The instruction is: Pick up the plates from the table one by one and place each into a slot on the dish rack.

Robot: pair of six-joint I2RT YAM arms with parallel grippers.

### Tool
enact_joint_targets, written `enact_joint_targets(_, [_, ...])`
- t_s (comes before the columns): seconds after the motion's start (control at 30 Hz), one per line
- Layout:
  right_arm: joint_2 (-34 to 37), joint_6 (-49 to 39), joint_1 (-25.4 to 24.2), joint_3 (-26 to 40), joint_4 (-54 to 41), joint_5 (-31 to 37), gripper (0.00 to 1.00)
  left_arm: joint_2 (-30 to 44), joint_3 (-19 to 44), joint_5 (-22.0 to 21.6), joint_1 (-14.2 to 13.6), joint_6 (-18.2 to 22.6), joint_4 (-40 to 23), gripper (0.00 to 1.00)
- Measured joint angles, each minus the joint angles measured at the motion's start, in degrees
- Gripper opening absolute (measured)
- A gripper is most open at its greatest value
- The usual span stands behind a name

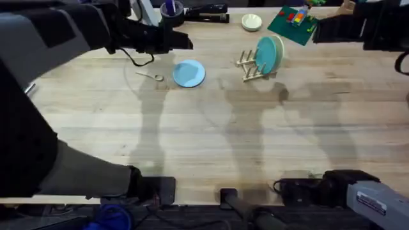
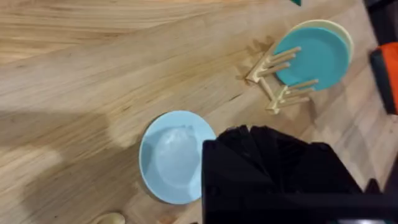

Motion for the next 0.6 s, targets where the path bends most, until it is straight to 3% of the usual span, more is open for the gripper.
enact_joint_targets(0.33, [0.0,0.0,0.0,0.0,0.0,0.0,0.992,0.0,0.0,3.8,6.0,1.3,-2.3,0.041])
enact_joint_targets(0.6, [0.0,0.0,0.0,0.0,0.0,0.0,0.993,0.0,0.0,4.7,6.4,3.5,-2.8,0.040])
